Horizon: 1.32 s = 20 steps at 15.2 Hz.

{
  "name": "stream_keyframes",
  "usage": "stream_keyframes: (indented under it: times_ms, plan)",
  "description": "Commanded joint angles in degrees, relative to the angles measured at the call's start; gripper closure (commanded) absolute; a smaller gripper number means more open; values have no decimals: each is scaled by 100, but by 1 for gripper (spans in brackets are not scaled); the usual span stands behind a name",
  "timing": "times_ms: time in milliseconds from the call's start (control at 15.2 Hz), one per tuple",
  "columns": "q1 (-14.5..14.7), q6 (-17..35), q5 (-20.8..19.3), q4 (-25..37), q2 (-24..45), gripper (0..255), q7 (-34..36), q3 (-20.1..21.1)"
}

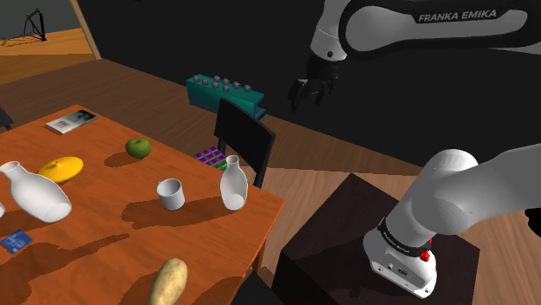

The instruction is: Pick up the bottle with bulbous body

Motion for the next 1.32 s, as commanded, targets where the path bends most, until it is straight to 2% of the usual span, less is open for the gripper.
stream_keyframes:
  times_ms: [0,330,660,924,1254]
  plan:
    - [43,357,52,-62,291,0,174,155]
    - [121,1163,103,-60,1114,0,638,559]
    - [144,1900,-16,143,2079,0,1168,955]
    - [141,2400,-295,448,2928,0,1679,1241]
    - [208,2862,-895,1004,4055,0,2437,1464]
